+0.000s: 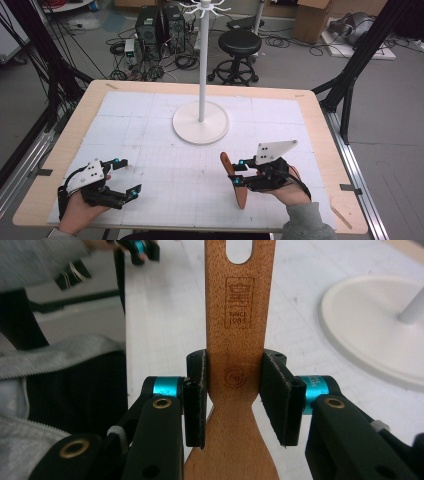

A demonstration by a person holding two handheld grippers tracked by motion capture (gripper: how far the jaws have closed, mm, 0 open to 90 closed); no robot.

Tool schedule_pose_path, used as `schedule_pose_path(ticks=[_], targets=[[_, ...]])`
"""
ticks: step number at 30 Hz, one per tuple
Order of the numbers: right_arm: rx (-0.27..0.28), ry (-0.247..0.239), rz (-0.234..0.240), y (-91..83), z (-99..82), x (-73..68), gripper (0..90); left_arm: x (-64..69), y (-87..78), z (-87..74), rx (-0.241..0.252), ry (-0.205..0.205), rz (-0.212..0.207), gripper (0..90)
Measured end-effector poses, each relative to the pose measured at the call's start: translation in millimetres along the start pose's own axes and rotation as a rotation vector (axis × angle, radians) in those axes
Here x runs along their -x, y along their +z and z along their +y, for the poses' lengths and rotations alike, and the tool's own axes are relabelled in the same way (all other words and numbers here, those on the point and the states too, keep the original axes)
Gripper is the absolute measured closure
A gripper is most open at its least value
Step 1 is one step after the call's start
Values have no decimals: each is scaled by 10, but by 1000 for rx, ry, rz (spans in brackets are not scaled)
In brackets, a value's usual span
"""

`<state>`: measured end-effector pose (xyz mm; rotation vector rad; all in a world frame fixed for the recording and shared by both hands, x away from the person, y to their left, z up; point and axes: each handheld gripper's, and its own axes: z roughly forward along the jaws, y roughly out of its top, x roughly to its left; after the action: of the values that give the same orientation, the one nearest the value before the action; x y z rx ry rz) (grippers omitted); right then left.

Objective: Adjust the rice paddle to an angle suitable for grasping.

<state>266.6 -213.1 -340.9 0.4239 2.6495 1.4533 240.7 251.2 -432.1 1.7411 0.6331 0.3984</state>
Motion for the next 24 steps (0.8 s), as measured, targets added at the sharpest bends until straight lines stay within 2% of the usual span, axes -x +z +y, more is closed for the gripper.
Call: schedule_pose_path(ticks=[3,7,9,14,24], targets=[[48,-9,26,-62,-22,16,650,-8,-6,6,5,-2,3,23],[119,10,50,-151,-33,39,650,-15,-16,7,12,-11,6,23],[137,12,64,-185,-40,45,650,-12,-14,6,9,-9,5,23],[194,4,58,-271,-61,70,650,-6,-9,3,11,-12,7,23],[278,43,25,-487,-198,152,650,8,14,-11,-3,-8,3,23]])
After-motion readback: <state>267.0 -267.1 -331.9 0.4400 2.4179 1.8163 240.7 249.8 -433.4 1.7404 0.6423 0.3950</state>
